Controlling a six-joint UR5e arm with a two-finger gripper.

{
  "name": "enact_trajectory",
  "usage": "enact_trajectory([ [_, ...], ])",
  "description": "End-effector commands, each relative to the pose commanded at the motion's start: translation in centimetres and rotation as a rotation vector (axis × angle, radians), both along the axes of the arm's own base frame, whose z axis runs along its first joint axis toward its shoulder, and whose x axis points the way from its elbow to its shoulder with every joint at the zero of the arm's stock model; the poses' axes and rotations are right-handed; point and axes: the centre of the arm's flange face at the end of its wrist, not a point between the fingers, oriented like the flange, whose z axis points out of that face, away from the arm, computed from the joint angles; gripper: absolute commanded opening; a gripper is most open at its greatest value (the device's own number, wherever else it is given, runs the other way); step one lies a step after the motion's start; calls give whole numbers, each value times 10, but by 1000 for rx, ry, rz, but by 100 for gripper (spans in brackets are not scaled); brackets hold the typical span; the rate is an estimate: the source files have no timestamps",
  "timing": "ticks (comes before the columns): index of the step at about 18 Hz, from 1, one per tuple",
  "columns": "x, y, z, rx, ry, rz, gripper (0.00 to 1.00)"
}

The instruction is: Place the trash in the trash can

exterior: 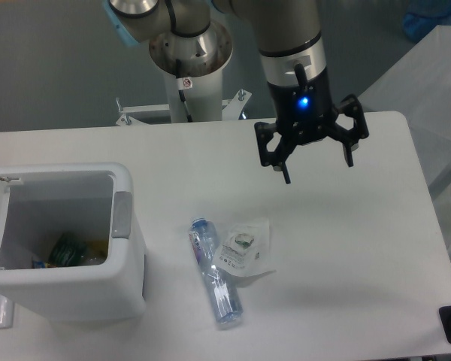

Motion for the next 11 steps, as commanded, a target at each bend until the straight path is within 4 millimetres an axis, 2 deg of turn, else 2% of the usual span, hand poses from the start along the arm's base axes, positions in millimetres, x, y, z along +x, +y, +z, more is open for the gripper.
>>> enact_trajectory([
  [2, 1, -1, -8, -11, -10, -3, 100],
  [11, -3, -1, -11, 28, -38, -11, 100],
])
